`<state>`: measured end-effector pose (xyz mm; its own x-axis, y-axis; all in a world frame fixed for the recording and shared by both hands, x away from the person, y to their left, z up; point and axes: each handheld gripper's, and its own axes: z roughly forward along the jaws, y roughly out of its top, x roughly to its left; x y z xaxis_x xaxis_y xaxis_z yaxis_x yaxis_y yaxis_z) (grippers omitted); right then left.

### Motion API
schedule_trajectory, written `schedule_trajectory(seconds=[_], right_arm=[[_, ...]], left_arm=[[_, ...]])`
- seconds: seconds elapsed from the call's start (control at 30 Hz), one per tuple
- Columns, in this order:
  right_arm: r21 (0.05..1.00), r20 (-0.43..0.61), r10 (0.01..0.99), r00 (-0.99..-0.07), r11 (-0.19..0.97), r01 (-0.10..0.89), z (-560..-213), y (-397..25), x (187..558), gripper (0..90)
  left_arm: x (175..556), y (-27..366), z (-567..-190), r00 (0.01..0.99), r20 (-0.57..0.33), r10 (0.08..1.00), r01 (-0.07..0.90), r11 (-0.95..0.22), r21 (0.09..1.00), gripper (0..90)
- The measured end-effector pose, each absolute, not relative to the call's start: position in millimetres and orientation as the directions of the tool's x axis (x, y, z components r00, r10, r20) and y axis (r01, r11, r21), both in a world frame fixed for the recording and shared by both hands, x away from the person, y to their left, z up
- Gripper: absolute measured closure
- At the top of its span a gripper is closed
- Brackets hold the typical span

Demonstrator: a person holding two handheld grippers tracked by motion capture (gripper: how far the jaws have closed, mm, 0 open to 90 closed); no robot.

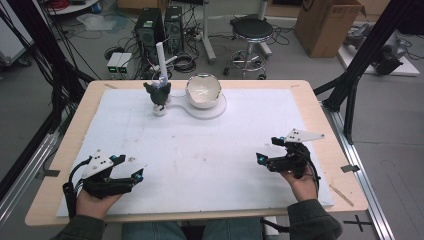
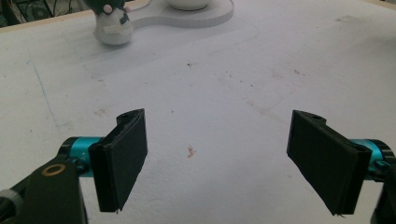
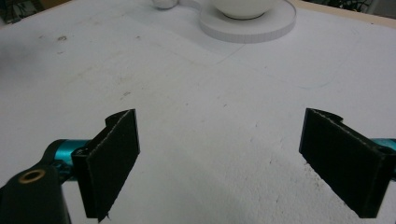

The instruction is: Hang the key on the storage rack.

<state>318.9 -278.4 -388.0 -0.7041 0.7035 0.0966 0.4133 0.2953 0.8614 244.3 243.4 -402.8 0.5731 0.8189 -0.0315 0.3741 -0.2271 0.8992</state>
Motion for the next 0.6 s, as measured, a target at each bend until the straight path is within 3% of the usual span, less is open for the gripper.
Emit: schedule_trajectory(seconds=[0.6], right_arm=[[0.846,0.093,0.716,-0.692,0.309,0.433,-404.4,-286.6,302.1,11.6]], left_arm=[[244.3,242.6,-403.7,0.578,-0.028,0.815,0.375,-0.235,0.896,20.8]])
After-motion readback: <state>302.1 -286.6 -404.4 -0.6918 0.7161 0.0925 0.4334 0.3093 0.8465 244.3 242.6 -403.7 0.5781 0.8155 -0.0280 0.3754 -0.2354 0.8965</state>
